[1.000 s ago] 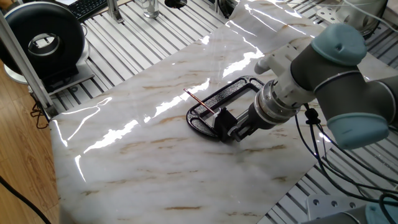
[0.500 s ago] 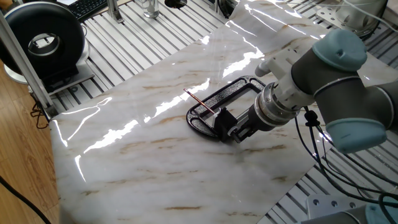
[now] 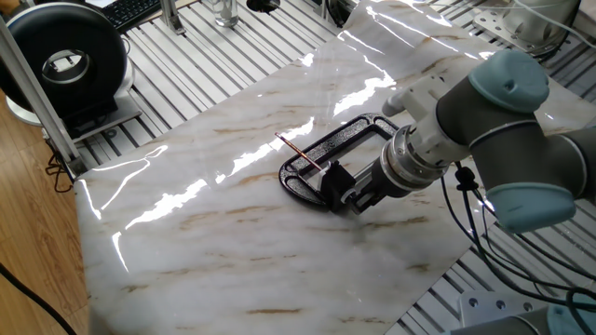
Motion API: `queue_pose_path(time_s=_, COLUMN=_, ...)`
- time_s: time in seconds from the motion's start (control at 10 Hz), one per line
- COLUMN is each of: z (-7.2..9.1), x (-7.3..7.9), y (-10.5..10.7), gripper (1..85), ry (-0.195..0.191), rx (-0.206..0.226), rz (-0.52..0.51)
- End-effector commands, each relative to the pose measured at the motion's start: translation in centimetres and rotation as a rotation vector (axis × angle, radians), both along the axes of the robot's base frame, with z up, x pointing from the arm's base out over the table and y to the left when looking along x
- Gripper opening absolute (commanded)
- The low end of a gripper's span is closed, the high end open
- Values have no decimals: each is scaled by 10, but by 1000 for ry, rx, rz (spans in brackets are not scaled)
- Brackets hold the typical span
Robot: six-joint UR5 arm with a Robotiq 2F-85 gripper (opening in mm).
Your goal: Sharpen the pencil with a pencil sharpener
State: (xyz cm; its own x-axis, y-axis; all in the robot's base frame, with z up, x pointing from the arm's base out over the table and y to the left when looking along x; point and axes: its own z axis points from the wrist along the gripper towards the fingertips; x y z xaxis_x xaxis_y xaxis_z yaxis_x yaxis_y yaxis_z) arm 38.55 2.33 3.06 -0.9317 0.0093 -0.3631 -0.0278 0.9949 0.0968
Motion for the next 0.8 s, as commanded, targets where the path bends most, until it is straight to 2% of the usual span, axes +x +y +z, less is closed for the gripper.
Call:
queue_pose_path(time_s=0.0, z=2, x=5, y=0, gripper=290, ry=-24, rx=11, rz=-11)
queue_pose_path(time_s=0.7, z=3, x=6, y=0, gripper=203, ry=-37, rx=18, rz=-30)
